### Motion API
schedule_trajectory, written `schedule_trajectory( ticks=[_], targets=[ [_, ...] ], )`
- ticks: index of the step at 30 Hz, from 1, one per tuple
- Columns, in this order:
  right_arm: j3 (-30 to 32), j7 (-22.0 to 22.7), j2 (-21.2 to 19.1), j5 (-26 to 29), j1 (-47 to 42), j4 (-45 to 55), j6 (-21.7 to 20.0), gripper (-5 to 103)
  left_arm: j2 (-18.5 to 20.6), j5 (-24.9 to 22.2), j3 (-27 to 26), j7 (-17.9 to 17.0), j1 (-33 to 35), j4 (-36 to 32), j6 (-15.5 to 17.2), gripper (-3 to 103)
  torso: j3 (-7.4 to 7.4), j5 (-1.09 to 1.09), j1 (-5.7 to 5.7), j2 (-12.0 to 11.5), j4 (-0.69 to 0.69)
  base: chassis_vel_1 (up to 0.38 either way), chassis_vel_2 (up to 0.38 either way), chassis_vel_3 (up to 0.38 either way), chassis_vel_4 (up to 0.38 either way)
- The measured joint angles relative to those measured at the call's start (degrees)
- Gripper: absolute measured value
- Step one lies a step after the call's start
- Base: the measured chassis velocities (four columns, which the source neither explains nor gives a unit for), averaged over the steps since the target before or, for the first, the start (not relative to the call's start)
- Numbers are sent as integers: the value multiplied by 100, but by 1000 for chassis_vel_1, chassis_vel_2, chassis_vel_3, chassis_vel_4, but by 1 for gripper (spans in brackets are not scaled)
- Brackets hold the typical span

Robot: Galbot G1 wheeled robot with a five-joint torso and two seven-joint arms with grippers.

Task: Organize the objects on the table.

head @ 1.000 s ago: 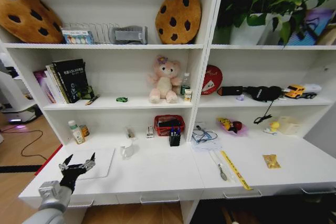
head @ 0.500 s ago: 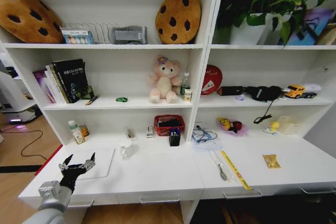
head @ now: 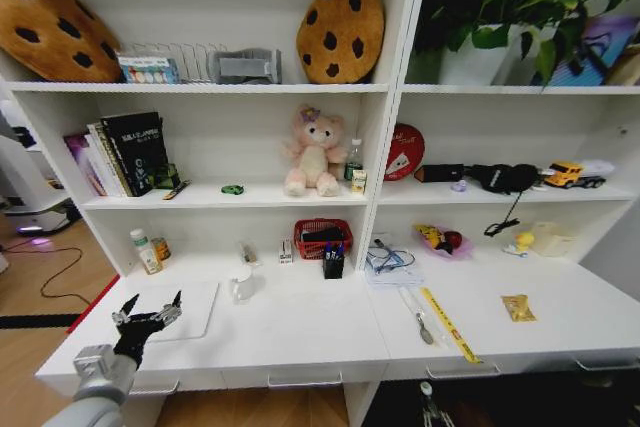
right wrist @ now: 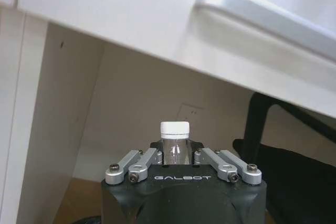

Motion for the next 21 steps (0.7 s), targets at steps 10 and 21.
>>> schedule_trajectory(
  ticks=[10, 21],
  targets=[
    [55, 226, 182, -383, 549, -832, 242, 31, 0, 0, 0, 0, 0, 0, 0, 100, 0, 1, 0, 0, -1, 0, 0, 0, 0],
    [67, 547, 211, -465, 363, -795, -107, 69, 0, 0, 0, 0, 0, 0, 0, 100, -1, 2, 0, 0, 0, 0, 0, 0, 0]
  ],
)
